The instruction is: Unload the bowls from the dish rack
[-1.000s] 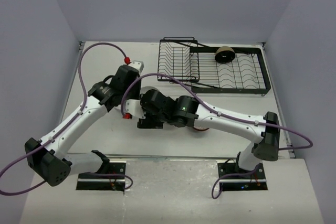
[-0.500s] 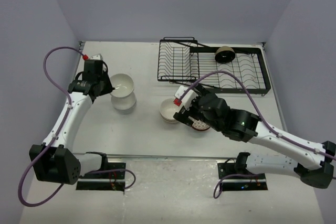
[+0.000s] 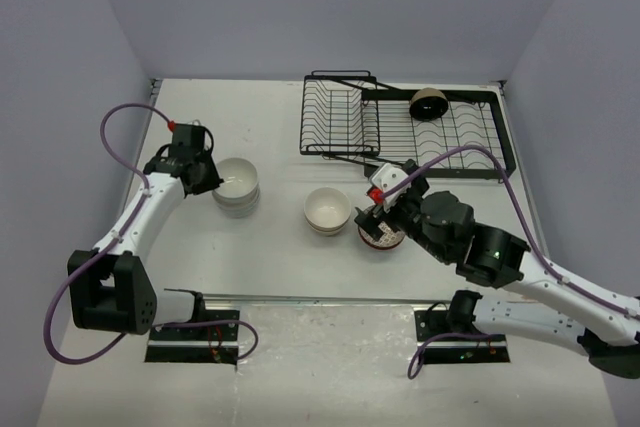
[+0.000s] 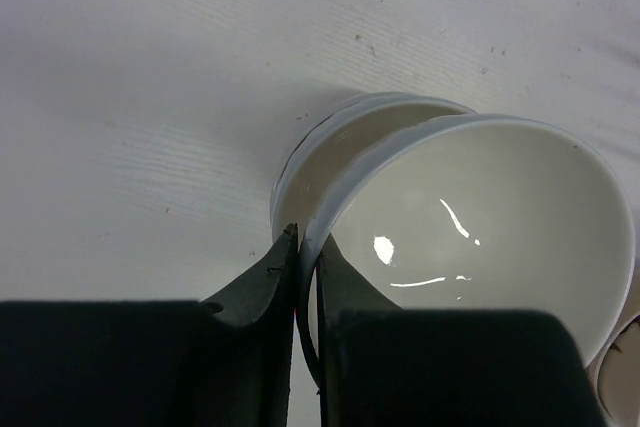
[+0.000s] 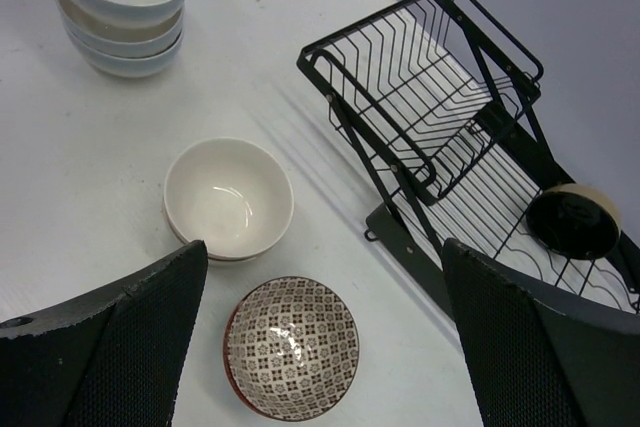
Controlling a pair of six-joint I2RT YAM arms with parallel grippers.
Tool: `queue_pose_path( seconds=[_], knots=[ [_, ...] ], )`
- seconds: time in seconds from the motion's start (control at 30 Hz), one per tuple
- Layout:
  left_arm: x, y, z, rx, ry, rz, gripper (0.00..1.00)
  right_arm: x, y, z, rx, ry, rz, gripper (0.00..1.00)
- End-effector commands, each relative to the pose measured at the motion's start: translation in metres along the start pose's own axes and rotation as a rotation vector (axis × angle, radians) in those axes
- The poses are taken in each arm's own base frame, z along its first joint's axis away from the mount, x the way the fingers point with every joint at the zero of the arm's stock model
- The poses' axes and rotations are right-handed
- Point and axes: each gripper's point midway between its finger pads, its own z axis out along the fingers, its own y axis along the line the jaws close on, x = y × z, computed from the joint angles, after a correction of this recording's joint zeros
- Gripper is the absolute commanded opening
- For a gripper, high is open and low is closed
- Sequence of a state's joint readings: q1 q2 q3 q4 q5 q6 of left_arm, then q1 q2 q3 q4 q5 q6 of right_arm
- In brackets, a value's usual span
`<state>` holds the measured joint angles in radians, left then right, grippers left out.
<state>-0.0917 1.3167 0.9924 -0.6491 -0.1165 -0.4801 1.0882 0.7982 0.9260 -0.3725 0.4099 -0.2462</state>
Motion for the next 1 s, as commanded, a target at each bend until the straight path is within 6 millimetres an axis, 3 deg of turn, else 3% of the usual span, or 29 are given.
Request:
queue_pose_path(
  seconds=[0.0, 0.33, 0.53, 0.67, 0.83, 0.97],
  knots=[
    [-0.021, -0.003, -0.002, 0.019, -0.09, -0.043, 0.11, 0.002, 0.002, 0.007, 0.016, 0.0, 0.018, 0.99],
    [-0.016, -0.003, -0.004, 0.028, -0.081, -0.034, 0.15, 0.001, 0.003, 0.005, 0.002, -0.006, 0.025, 0.99],
    [-0.015, -0.001, -0.011, 0.031, -0.091, -0.034, 0.26, 0.004, 0.007, 0.01, -0.009, 0.012, 0.015, 0.99],
    [-0.011, -0.002, -0.012, 0.042, -0.083, -0.031, 0.27, 0.005, 0.008, 0.01, -0.013, 0.014, 0.012, 0.99],
    [-0.014, -0.001, -0.022, 0.048, -0.114, -0.03, 0.15, 0.005, 0.011, 0.012, -0.023, 0.017, 0.01, 0.99],
    [-0.007, 0.002, -0.015, 0.041, -0.095, -0.023, 0.08, 0.006, 0.011, 0.013, -0.025, 0.019, 0.009, 0.99]
  ],
)
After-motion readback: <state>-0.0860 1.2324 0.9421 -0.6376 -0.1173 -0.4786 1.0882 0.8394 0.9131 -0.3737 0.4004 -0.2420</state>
